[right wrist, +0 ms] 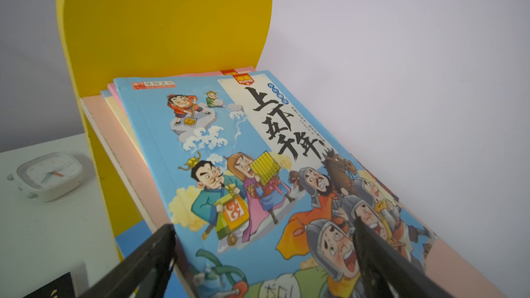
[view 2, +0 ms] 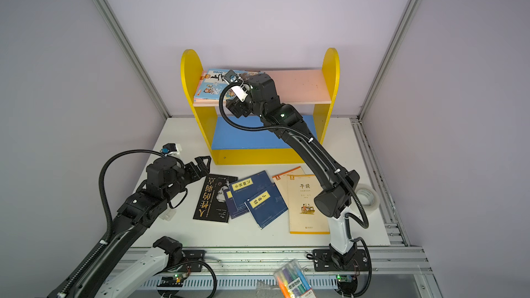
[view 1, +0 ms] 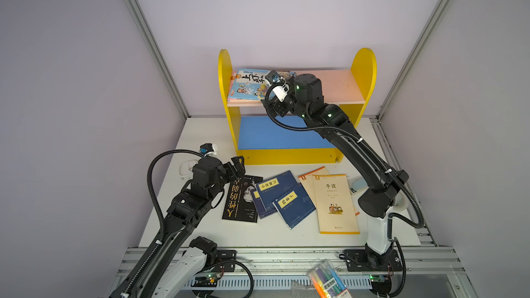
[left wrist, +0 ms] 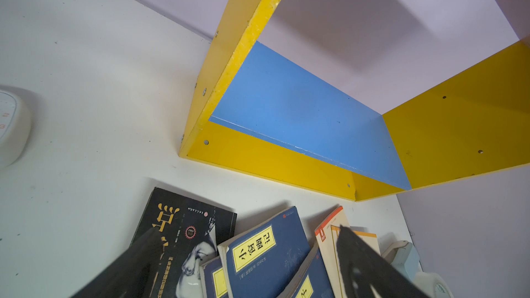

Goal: Stacking books/files
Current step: Move the book to the bookshelf.

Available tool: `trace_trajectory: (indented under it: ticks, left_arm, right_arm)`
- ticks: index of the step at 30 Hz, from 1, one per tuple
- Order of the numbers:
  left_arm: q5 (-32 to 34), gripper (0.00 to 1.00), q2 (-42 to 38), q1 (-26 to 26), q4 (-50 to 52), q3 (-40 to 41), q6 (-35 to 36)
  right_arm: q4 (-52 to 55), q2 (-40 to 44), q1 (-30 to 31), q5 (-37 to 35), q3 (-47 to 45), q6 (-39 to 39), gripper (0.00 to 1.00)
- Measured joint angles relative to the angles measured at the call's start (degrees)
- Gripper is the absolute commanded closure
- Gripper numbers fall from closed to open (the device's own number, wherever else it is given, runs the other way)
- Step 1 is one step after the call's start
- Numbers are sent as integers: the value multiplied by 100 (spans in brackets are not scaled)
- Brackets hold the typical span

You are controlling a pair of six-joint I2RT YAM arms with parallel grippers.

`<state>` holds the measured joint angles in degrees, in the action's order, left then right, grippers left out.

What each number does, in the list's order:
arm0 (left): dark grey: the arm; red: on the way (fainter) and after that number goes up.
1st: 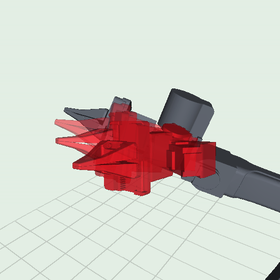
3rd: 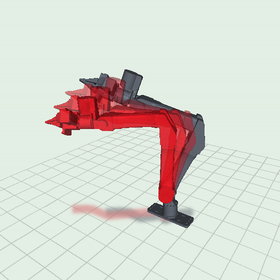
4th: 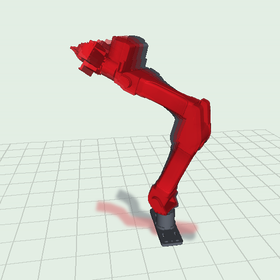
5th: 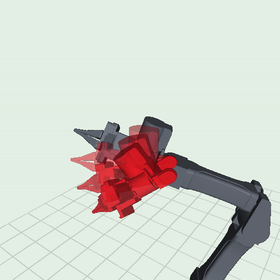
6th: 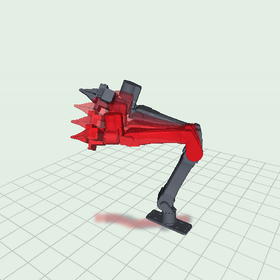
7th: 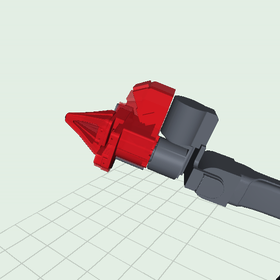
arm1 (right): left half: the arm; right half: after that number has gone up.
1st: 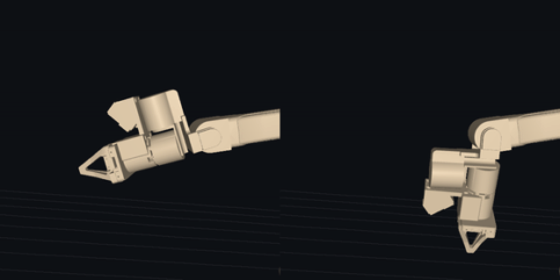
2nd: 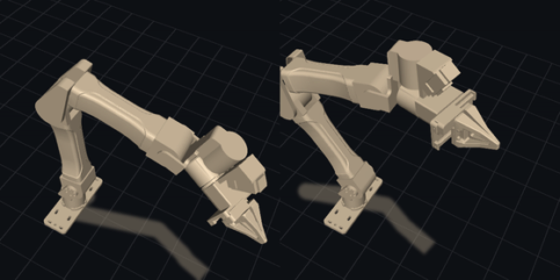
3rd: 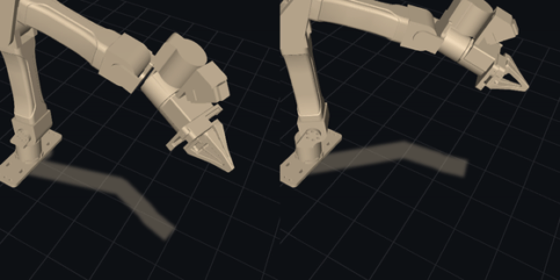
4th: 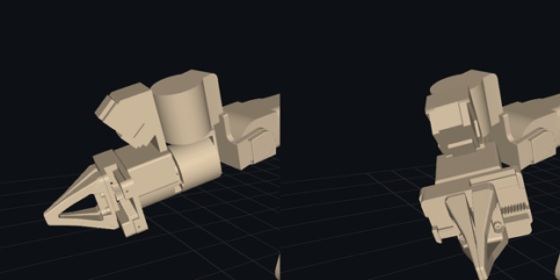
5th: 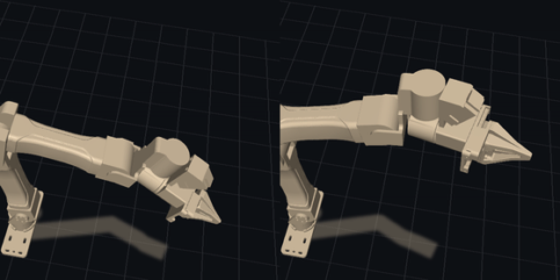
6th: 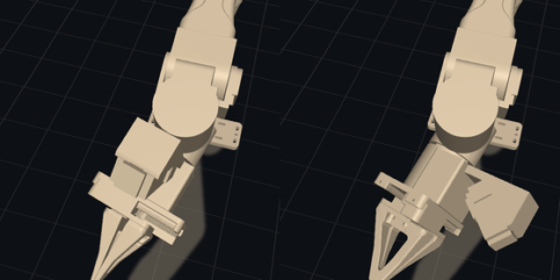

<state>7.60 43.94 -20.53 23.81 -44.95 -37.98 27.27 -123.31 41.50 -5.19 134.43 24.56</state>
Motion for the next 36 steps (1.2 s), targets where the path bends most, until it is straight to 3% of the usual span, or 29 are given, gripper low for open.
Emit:
trace_trajectory:
  ticks: [20, 36]
  left_arm:
    - [0, 3, -94, -7, -2, 138, -35]
    - [-7, 3, -70, -4, -48, 199, -59]
  right_arm:
    - [1137, 549, -422, 592, 61, -151, 2]
    - [1318, 758, -732, 645, -345, -332, 2]
